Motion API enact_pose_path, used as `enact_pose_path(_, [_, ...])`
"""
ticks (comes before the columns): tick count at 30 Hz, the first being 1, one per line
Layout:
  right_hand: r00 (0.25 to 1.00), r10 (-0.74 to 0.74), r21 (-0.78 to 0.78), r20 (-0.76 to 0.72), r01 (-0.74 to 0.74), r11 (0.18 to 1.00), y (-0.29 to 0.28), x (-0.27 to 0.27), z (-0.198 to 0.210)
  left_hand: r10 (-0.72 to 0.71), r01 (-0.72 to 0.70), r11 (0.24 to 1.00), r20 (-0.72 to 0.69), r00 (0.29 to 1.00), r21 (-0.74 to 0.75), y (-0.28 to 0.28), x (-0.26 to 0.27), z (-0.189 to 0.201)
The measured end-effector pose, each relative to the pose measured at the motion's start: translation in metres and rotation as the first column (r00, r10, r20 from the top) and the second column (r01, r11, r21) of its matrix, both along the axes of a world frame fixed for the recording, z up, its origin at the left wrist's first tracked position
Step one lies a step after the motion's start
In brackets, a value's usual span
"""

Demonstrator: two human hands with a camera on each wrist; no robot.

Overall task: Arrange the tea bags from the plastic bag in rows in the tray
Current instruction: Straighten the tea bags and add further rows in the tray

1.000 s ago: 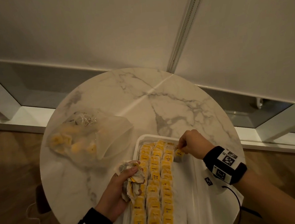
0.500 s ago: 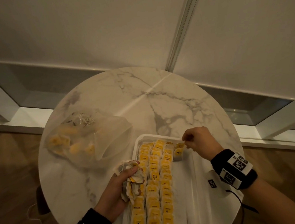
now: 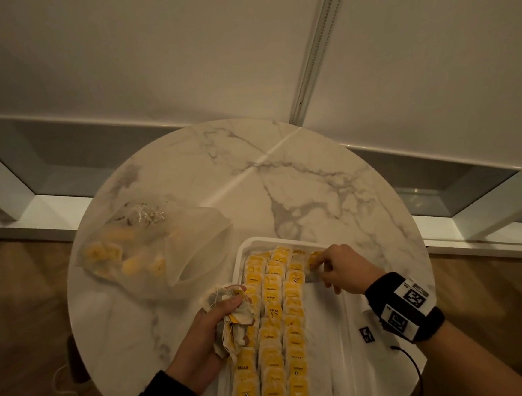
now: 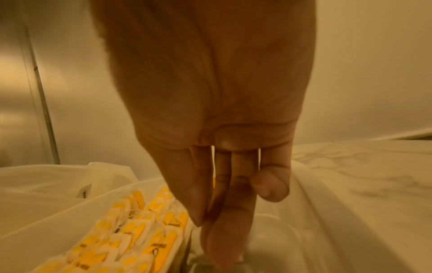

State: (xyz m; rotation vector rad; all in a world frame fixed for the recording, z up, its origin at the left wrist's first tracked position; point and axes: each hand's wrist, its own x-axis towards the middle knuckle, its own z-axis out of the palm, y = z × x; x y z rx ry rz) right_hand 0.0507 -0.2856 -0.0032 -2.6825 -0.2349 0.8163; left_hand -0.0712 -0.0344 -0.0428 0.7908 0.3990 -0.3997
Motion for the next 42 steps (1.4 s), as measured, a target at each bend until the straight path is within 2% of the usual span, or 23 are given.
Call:
enact_pose_path(3, [1.000,-0.004,0.091,0.030,0.002,0.996,0.004,-0.008,0.012,0.003,-0.003,1.000,-0.002,1.000,-0.015,-0.001,-0.001,0.002])
enact_pose_path(5, [0.998,-0.029,0.248,0.053,0.015,0.969,0.013,-0.021,0.023,0.019,-0.020,0.999,-0.022,1.000,-0.028,-0.001,0.000,0.002])
enact_pose_path(8, [0.999,-0.029,0.510,0.040,0.005,0.860,0.040,-0.052,0.039,0.038,-0.039,0.998,-0.023,0.999,-0.041,-0.003,0.001,0.006])
enact_pose_path(10, [0.998,-0.001,0.592,0.059,-0.034,0.805,0.059,-0.074,0.045,0.057,-0.059,0.997,-0.039,0.998,-0.054,-0.004,0.002,0.008])
enact_pose_path(13, [0.991,-0.021,0.625,0.135,-0.069,0.777,0.075,-0.097,0.046,0.102,-0.110,0.990,-0.090,0.991,-0.087,-0.006,0.002,0.012])
enact_pose_path(16, [0.958,-0.031,0.589,0.287,-0.151,0.794,0.081,-0.108,0.038,0.104,-0.116,0.990,-0.133,0.986,-0.084,-0.008,0.000,0.019])
enact_pose_path(19, [0.928,0.011,0.523,0.373,-0.220,0.823,0.083,-0.111,0.026,0.062,-0.088,0.986,-0.182,0.981,-0.141,-0.013,-0.004,0.025])
enact_pose_path(22, [0.920,-0.050,0.535,0.388,-0.180,0.825,0.083,-0.111,0.024,-0.004,-0.039,0.970,-0.178,0.984,-0.241,-0.019,-0.005,0.029])
enact_pose_path(25, [0.922,-0.233,0.673,0.309,-0.039,0.738,0.083,-0.112,0.026,-0.020,-0.036,0.950,-0.175,0.984,-0.311,-0.023,-0.004,0.030])
enact_pose_path(28, [0.911,-0.386,0.778,0.144,0.136,0.613,0.079,-0.109,0.024,-0.041,-0.004,0.972,-0.182,0.982,-0.236,-0.023,-0.004,0.021])
enact_pose_path(32, [0.889,-0.456,0.872,-0.043,0.256,0.418,0.075,-0.107,0.025,-0.050,0.024,0.989,-0.185,0.982,-0.143,-0.025,-0.003,0.020])
enact_pose_path(34, [0.883,-0.464,0.880,-0.064,0.269,0.391,0.074,-0.107,0.025,-0.068,0.045,0.988,-0.156,0.985,-0.145,-0.026,-0.003,0.022])
enact_pose_path(42, [0.886,-0.448,0.868,-0.120,0.313,0.385,0.072,-0.113,0.022,-0.132,0.108,0.981,-0.145,0.981,-0.161,-0.027,-0.003,0.026])
